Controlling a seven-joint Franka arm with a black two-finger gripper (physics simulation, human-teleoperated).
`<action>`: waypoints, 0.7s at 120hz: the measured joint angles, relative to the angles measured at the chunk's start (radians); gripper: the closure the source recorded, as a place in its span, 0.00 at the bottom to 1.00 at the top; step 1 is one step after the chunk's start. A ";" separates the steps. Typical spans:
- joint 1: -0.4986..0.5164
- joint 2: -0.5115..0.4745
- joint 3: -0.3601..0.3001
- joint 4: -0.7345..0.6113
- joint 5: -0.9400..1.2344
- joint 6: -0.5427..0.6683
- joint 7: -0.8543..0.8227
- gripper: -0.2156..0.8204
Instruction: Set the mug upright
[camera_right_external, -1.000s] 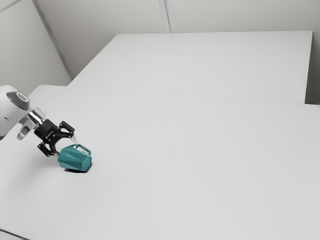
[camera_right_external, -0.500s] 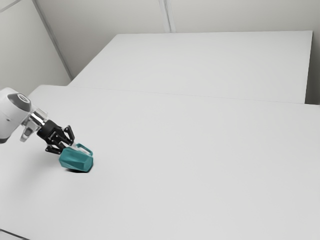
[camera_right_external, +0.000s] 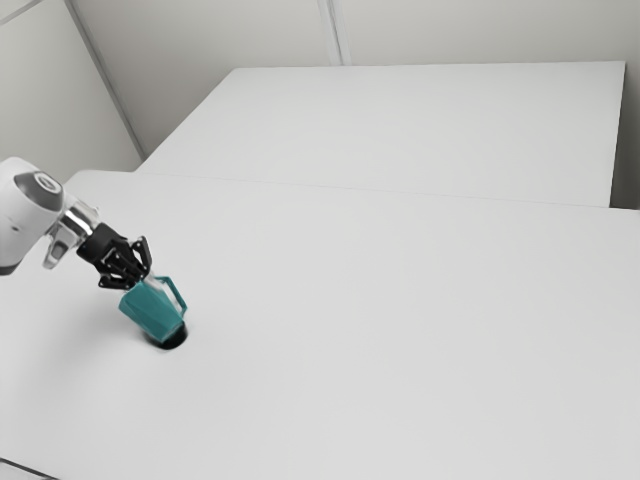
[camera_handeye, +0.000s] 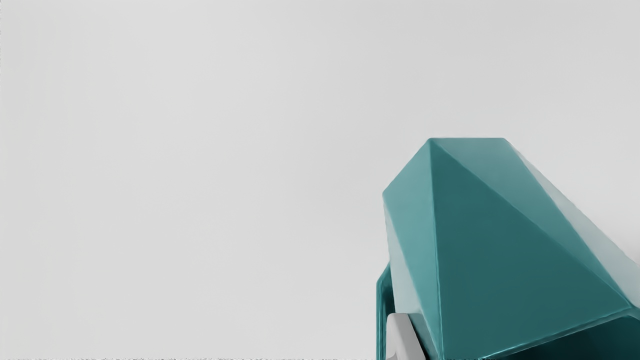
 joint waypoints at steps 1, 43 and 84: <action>0.000 -0.003 0.000 0.000 0.000 0.000 0.000 0.97; -0.089 -0.104 -0.038 -0.007 0.015 0.020 0.000 0.97; -0.231 -0.121 -0.199 0.011 0.413 0.210 0.000 0.97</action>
